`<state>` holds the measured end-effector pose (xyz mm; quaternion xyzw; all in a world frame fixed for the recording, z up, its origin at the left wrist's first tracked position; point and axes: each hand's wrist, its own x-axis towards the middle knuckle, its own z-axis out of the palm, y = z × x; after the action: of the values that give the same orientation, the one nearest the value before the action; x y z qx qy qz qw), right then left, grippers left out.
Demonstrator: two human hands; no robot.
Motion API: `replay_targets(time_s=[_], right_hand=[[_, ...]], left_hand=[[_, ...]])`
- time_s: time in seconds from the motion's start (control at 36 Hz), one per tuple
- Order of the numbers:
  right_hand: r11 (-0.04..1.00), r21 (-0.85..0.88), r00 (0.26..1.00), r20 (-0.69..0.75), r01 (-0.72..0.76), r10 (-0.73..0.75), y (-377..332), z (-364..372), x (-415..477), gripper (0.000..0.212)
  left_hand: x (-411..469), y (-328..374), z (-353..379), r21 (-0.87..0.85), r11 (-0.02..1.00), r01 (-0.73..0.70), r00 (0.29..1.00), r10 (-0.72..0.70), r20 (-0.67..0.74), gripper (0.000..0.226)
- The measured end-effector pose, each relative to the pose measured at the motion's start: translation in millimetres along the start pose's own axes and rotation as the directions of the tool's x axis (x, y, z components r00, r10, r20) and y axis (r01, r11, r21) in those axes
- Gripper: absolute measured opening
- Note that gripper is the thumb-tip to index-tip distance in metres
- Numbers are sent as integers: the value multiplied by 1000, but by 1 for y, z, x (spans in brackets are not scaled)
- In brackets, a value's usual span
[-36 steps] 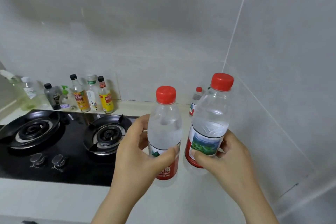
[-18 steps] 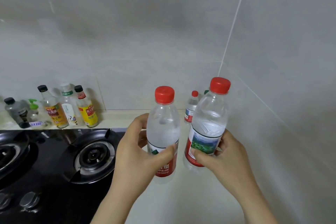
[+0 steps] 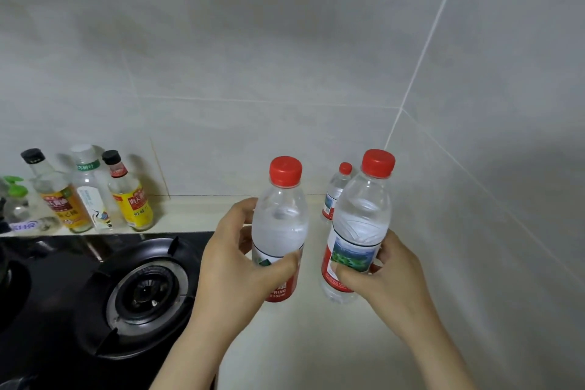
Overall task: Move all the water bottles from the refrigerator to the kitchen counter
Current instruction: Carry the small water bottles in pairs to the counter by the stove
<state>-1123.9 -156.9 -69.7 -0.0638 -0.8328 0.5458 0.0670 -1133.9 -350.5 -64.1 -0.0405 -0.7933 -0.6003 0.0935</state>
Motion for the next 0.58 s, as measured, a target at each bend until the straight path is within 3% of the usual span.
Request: replay_targets(time_s=[0.44, 0.58], right_hand=[[995, -94, 998, 57, 44, -39, 48, 11, 100, 40], [991, -134, 999, 51, -5, 12, 72, 25, 131, 45]], left_hand=[[59, -37, 28, 96, 991, 95, 995, -90, -47, 57], [73, -57, 37, 123, 983, 139, 990, -133, -51, 59]])
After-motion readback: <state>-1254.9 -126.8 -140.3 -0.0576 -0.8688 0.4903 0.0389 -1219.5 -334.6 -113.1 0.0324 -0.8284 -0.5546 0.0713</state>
